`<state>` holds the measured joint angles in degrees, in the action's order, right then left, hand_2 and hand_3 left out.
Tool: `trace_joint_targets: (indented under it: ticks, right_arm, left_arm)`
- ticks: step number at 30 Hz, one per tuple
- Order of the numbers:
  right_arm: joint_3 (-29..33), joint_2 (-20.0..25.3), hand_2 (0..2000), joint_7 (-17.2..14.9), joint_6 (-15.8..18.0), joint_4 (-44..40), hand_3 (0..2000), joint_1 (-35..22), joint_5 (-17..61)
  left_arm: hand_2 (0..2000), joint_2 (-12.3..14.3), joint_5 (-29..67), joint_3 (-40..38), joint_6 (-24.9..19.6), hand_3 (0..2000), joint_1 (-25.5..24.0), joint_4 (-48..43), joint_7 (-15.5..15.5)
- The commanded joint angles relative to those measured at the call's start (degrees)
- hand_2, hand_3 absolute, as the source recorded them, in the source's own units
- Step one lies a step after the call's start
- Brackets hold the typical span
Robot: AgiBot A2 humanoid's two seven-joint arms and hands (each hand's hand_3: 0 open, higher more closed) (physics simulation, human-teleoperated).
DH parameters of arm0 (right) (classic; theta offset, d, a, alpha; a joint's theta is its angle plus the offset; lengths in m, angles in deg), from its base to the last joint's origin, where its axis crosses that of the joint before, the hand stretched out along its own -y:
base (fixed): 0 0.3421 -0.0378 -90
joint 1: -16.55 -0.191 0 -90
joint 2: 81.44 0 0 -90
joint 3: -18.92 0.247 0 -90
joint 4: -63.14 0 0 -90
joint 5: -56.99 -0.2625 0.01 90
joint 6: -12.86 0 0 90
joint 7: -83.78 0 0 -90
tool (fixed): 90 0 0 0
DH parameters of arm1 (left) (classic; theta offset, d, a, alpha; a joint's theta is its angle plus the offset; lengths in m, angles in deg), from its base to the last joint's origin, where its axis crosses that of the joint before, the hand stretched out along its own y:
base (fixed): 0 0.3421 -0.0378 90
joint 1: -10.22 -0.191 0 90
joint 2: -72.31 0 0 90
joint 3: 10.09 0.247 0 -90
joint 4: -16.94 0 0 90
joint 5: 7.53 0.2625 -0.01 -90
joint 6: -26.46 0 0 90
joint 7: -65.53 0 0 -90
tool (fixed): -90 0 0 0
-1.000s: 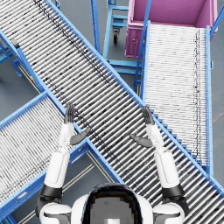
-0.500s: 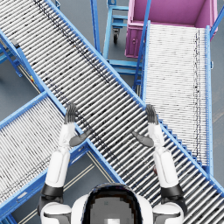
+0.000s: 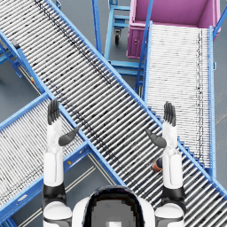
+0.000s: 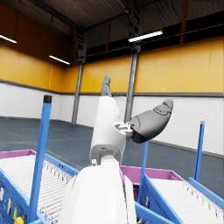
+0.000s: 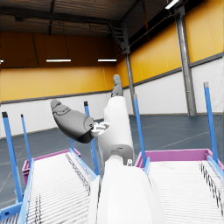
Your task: Pick up the oil and place it on the left assembly line, put the cola on the right, and keep Sprite still
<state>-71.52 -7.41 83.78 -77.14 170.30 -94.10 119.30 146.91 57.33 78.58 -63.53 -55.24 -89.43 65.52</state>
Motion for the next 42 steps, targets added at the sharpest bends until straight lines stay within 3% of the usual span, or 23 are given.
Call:
trace_joint_targets:
  ticks: [1,4,9,42]
  right_arm:
    - [1.4,0.2,0,0.0,0.0,0.1,0,-1.3,2.5]
    - [3.3,0.4,0,0.0,0.0,0.3,0,-2.2,9.5]
    - [5.4,0.7,0,0.0,0.0,0.6,0,-2.6,13.3]
    - [8.9,2.5,0,0.0,0.0,0.5,0,-1.0,14.1]
  left_arm:
    - [0,0.0,2.5,-2.6,0.0,0,1.7,0.5,0.0]
    - [0,0.1,8.3,-3.7,0.0,0,3.2,0.6,0.0]
    - [0,0.2,10.9,-4.6,0.0,0,4.5,0.4,0.0]
    - [0,1.8,11.6,-6.2,0.0,0,4.4,-0.1,0.0]
